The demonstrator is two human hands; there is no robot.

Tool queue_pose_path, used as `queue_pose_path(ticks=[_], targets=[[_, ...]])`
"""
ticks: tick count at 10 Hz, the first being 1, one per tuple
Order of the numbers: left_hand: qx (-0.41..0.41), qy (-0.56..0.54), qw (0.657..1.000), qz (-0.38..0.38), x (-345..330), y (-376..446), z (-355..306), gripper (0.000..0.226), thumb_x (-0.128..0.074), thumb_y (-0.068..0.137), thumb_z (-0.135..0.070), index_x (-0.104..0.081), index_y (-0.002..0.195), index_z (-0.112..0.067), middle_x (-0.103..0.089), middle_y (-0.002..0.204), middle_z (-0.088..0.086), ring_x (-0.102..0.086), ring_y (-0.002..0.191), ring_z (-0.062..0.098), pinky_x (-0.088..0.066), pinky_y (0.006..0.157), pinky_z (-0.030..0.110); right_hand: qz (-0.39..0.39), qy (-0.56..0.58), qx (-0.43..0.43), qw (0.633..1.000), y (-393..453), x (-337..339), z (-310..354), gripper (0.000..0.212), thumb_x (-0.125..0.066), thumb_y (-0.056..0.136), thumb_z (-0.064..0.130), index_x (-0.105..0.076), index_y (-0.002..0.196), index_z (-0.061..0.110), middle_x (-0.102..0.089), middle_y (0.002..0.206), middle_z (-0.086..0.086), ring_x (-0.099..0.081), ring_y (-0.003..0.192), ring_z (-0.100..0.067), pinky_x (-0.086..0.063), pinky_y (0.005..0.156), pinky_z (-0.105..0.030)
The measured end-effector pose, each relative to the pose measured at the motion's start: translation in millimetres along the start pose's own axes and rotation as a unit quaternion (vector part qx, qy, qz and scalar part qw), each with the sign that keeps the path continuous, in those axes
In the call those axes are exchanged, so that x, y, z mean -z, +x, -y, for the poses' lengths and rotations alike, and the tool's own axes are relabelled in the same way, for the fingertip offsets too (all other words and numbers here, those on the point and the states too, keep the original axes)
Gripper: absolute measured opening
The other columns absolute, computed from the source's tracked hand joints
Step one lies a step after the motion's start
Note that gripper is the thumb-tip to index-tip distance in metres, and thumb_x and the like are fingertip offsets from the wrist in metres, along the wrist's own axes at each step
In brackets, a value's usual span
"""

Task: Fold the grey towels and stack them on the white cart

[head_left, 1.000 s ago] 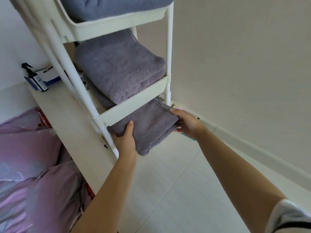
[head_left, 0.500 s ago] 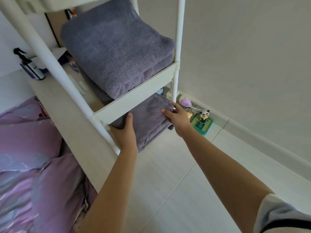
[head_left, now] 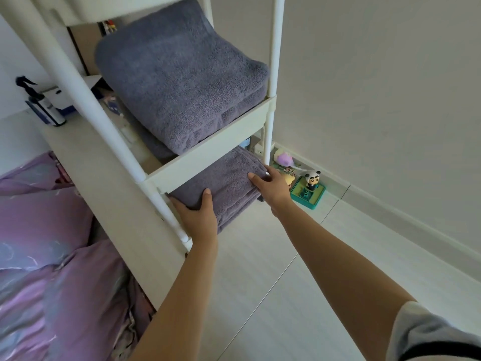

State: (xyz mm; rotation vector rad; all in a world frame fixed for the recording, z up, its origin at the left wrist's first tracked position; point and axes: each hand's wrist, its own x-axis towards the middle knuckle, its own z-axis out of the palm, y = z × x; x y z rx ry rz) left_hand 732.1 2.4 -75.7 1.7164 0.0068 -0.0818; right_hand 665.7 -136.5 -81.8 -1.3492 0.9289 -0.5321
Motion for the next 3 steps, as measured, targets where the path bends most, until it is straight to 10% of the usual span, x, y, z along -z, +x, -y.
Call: queue_pose_path(ticks=[3], targets=[[-0.112, 0.131, 0.983, 0.059, 5.2, -54.7, -15.7, 0.073, -0.050, 0.093, -0.018, -0.007, 0.149, 0.000, -0.002, 0.158, 0.017, -0.004, 0.145, 0.029, -0.012, 0.118, 0.046, -0.047, -0.070, 0.025, 0.996, -41.3, 30.7, 14.4, 0.061, -0.062, 0.086, 0.043, -0.043, 0.138, 0.018, -0.056, 0.125, -0.003, -0.057, 0.106, -0.020, -0.053, 0.082, -0.035]])
